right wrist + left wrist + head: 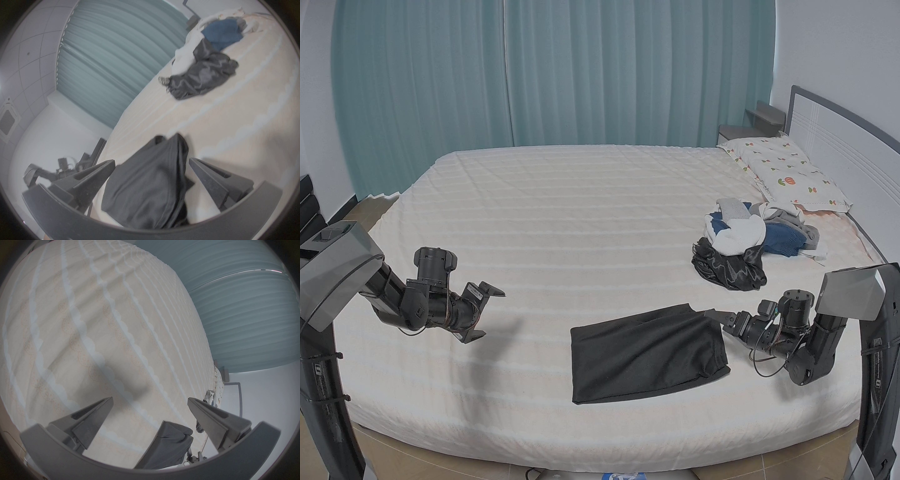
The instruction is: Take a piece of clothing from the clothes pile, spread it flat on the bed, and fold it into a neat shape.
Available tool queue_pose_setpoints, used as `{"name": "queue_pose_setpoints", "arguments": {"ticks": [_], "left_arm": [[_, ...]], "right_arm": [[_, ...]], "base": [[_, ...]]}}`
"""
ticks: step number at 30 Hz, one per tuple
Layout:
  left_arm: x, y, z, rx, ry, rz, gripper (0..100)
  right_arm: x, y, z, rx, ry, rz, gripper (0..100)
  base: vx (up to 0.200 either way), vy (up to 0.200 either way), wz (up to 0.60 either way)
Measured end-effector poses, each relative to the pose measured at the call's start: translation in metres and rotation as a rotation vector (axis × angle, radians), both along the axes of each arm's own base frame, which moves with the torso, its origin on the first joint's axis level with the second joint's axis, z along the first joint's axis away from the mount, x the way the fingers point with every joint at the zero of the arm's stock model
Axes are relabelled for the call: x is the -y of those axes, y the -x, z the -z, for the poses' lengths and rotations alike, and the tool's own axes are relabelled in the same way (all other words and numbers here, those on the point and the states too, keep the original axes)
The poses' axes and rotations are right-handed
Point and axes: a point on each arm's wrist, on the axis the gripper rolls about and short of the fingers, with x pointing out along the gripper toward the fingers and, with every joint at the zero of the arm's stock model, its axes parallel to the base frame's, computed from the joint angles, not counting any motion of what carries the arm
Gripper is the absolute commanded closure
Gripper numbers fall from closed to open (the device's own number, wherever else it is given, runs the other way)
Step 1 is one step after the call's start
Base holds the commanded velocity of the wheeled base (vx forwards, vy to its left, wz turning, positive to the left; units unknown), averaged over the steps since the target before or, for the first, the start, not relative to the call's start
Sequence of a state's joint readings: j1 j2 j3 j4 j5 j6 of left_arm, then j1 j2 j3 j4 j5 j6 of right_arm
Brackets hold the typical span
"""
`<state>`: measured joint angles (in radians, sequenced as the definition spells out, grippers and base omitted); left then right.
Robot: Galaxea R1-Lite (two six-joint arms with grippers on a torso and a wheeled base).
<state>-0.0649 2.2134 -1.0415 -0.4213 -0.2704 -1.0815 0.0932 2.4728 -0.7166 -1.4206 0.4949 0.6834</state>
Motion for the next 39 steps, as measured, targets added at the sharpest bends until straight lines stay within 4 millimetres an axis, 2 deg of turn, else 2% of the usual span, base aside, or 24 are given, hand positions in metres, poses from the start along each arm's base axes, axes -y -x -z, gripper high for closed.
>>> {"name": "queue_pose_setpoints", "arguments": {"ticks": [6,13,22,36,37,39], "left_arm": [[0.001,0.0,0.0,0.0,-0.006,-0.002,0],[0.004,-0.001,0.003,-0.003,-0.025,-0.012,0],[0.006,-0.001,0.005,-0.007,-0.027,-0.007,0],[0.006,-0.001,0.005,-0.008,-0.029,-0.007,0],[0.006,-0.001,0.005,-0.008,-0.028,-0.006,0],[0.006,-0.001,0.005,-0.008,-0.028,-0.006,0]], "right_arm": [[-0.006,0.024,-0.001,-0.003,0.054,-0.1,0],[-0.007,0.034,-0.002,-0.007,0.087,-0.123,0],[-0.004,0.036,-0.002,0.013,0.124,-0.132,0],[-0.003,0.029,0.002,0.006,0.132,-0.126,0],[-0.003,0.029,0.003,0.001,0.135,-0.129,100],[-0.004,0.03,0.005,-0.009,0.14,-0.136,100]], "base": [[0.0,0.0,0.0],[-0.171,0.0,0.0],[0.0,0.0,0.0],[0.0,0.0,0.0],[0.0,0.0,0.0],[0.0,0.0,0.0]]}}
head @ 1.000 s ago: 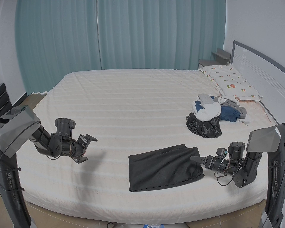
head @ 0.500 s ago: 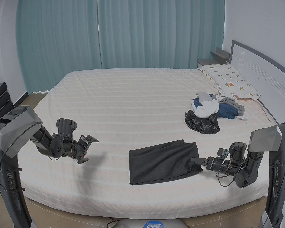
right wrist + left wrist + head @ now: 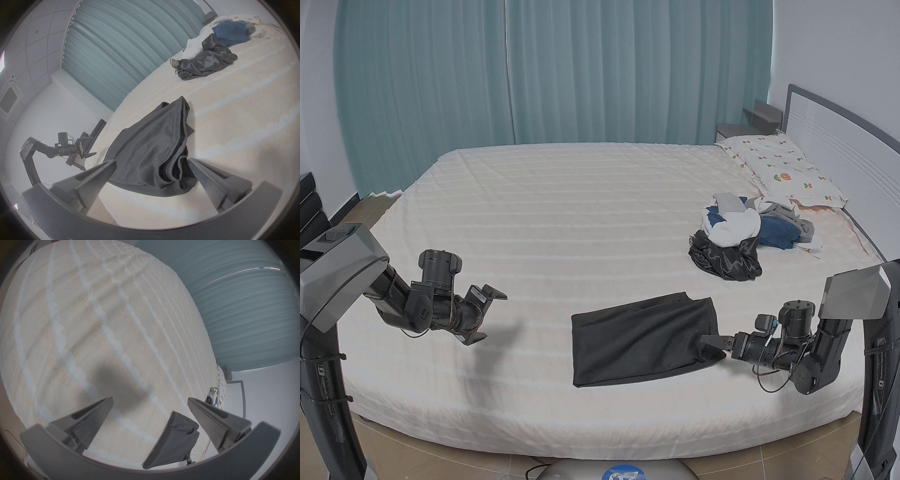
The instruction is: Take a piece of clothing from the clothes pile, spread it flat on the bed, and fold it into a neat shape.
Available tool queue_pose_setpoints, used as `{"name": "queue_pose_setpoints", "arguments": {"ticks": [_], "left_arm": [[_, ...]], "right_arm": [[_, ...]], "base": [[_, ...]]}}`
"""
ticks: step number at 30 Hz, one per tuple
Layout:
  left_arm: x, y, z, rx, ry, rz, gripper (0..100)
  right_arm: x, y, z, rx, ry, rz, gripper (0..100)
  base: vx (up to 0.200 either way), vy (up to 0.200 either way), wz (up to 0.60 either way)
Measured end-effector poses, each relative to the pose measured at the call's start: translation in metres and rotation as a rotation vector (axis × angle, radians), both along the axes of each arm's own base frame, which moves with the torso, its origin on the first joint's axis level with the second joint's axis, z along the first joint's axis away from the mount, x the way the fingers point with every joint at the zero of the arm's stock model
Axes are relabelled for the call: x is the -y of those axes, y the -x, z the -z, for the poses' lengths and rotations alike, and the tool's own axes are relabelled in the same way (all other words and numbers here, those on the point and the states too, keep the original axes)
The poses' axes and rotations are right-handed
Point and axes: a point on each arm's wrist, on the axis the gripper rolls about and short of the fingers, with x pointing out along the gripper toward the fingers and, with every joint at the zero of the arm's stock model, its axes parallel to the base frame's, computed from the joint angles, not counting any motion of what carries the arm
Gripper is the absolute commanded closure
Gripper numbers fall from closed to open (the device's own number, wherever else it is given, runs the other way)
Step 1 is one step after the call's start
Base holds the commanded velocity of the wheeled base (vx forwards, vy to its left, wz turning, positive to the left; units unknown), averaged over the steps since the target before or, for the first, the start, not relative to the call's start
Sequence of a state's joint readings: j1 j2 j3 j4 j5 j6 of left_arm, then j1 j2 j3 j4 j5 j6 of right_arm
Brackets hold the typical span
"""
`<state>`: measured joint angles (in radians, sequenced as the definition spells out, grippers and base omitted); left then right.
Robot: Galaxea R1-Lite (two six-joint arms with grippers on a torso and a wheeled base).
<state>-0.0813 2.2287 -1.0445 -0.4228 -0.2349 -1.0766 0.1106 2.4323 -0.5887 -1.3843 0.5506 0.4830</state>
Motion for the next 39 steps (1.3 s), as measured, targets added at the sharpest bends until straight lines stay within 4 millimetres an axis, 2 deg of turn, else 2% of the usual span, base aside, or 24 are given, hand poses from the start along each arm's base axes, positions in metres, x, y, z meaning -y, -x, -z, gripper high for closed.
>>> {"name": "queue_pose_setpoints", "arguments": {"ticks": [10,19,27,39], "left_arm": [[0.0,0.0,0.0,0.0,0.0,0.0,0],[0.0,-0.001,-0.001,0.004,0.001,-0.001,0],[0.0,-0.001,-0.001,0.002,0.001,-0.001,0],[0.0,-0.001,-0.001,0.002,0.001,-0.001,0]], "right_arm": [[0.002,0.002,0.003,-0.003,0.037,-0.012,100],[0.013,0.007,0.001,-0.042,0.067,0.0,100],[0.023,0.014,0.001,-0.063,0.176,-0.044,100],[0.031,0.015,-0.005,-0.05,0.185,-0.025,100]], "base": [[0.0,0.0,0.0],[0.0,0.0,0.0],[0.0,0.0,0.0],[0.0,0.0,0.0]]}}
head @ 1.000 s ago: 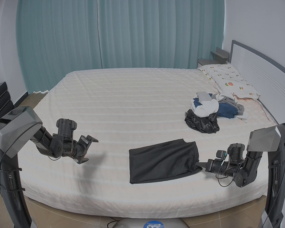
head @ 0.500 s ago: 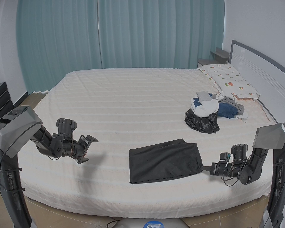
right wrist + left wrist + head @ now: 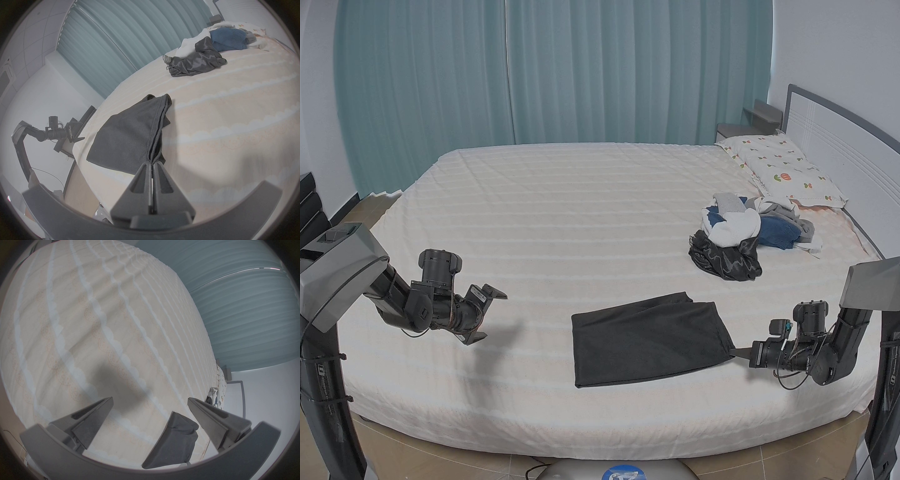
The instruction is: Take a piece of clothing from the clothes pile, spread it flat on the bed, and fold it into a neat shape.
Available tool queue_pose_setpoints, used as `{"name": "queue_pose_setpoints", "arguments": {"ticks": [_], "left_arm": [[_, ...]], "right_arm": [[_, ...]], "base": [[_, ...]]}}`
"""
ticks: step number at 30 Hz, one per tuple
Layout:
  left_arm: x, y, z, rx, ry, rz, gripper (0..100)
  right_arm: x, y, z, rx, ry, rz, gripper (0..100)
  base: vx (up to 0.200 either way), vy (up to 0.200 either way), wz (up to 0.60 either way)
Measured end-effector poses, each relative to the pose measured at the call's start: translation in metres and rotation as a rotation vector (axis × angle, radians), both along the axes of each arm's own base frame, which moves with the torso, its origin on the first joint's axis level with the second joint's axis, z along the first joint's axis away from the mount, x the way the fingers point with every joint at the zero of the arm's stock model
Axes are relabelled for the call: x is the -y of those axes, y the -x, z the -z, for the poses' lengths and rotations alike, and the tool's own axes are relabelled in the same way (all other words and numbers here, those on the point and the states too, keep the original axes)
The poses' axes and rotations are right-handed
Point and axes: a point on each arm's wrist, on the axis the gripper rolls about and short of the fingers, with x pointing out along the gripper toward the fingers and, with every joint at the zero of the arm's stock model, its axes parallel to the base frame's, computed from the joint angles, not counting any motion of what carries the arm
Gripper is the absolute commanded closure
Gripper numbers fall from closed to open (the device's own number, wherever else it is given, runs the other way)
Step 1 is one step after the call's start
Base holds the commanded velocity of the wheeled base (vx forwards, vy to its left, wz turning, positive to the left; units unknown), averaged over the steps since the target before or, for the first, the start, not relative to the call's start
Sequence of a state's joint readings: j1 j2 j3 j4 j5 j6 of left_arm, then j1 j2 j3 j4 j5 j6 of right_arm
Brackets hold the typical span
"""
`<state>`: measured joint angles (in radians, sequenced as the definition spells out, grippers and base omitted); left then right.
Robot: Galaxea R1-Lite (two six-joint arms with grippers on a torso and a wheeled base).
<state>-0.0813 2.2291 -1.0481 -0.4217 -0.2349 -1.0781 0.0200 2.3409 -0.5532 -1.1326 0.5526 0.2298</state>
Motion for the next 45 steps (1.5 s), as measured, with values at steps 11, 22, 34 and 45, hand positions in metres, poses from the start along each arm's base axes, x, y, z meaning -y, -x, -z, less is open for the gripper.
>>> {"name": "queue_pose_setpoints", "arguments": {"ticks": [11,22,34,45], "left_arm": [[0.0,0.0,0.0,0.001,0.0,0.0,0],[0.0,0.0,0.0,0.0,-0.004,-0.003,0],[0.002,0.0,0.002,0.001,-0.024,-0.009,0],[0.004,0.0,0.003,-0.003,-0.028,-0.006,0]], "right_arm": [[0.004,0.004,0.005,-0.026,0.06,-0.036,100],[0.006,-0.003,0.001,0.029,0.04,-0.03,0],[0.003,-0.039,-0.012,0.05,-0.168,0.156,0],[-0.014,-0.074,0.012,0.073,-0.173,0.186,100]], "base": [[0.0,0.0,0.0],[0.0,0.0,0.0],[0.1,0.0,0.0],[0.0,0.0,0.0]]}}
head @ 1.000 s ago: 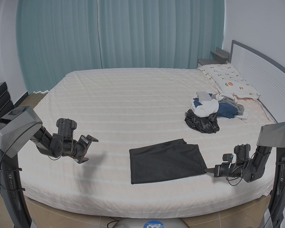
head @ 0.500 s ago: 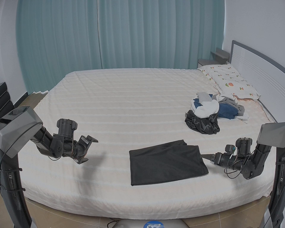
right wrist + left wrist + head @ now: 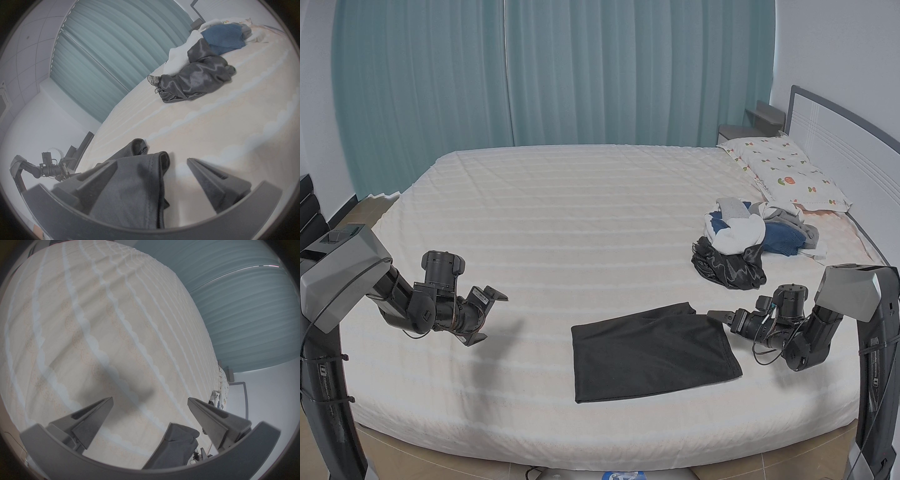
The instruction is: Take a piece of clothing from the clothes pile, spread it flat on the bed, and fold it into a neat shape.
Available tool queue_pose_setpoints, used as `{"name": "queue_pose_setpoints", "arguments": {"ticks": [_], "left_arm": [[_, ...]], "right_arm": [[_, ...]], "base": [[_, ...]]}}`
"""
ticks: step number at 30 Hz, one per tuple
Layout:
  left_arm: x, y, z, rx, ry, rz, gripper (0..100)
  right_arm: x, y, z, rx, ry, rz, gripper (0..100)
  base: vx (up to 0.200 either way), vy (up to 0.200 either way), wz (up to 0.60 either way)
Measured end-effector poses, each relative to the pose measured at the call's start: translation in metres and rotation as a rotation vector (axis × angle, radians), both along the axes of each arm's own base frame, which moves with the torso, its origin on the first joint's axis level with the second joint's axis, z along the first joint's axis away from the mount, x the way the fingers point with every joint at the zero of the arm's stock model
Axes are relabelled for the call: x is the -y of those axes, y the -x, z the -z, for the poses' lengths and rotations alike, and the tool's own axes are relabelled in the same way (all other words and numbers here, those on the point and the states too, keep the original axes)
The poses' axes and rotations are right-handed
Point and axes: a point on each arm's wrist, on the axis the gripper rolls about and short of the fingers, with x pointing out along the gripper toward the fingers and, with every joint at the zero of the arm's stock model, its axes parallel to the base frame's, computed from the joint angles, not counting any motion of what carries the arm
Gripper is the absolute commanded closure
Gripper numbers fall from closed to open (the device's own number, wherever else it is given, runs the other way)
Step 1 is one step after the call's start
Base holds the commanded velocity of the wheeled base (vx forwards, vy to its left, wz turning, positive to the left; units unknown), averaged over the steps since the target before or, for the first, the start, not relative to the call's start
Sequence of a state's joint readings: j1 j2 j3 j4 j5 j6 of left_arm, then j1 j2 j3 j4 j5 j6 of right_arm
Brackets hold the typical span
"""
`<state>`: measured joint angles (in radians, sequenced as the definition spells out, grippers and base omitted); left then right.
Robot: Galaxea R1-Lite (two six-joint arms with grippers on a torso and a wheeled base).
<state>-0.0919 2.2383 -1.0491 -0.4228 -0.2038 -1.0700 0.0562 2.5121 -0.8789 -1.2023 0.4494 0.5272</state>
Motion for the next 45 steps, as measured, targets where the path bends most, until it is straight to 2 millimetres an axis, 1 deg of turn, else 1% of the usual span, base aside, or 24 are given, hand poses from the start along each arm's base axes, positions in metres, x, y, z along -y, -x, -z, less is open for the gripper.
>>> {"name": "queue_pose_setpoints", "arguments": {"ticks": [9,15,19,24,25,36,40,45], "left_arm": [[0.0,0.0,0.0,-0.001,0.0,0.0,0],[0.0,0.0,0.0,-0.001,0.0,0.0,0],[0.0,0.0,0.0,-0.001,0.0,0.0,0],[0.0,0.0,0.0,-0.001,0.0,0.0,0],[0.0,0.0,0.0,-0.001,0.0,0.0,0],[0.0,0.0,0.0,0.0,0.001,0.0,0],[0.0,0.0,0.0,0.002,0.002,0.001,0],[0.001,0.0,0.0,0.002,0.001,0.004,0]], "right_arm": [[-0.005,-0.009,0.003,-0.01,-0.068,0.019,100],[-0.001,-0.013,0.001,-0.001,-0.09,0.038,100],[0.001,-0.016,-0.003,0.034,-0.124,0.056,100],[0.001,-0.015,-0.002,0.031,-0.126,0.059,100],[0.001,-0.015,-0.002,0.028,-0.126,0.06,0],[0.011,-0.011,-0.001,0.029,-0.128,0.087,0],[0.016,-0.007,-0.003,0.031,-0.141,0.102,0],[0.02,-0.006,-0.008,0.018,-0.208,0.137,0]], "base": [[0.0,0.0,0.0],[0.0,0.0,0.0],[0.0,0.0,0.0],[0.0,0.0,0.0],[0.0,0.0,0.0],[0.0,0.0,0.0],[-0.2,0.0,0.0],[-0.2,0.0,0.0]]}}
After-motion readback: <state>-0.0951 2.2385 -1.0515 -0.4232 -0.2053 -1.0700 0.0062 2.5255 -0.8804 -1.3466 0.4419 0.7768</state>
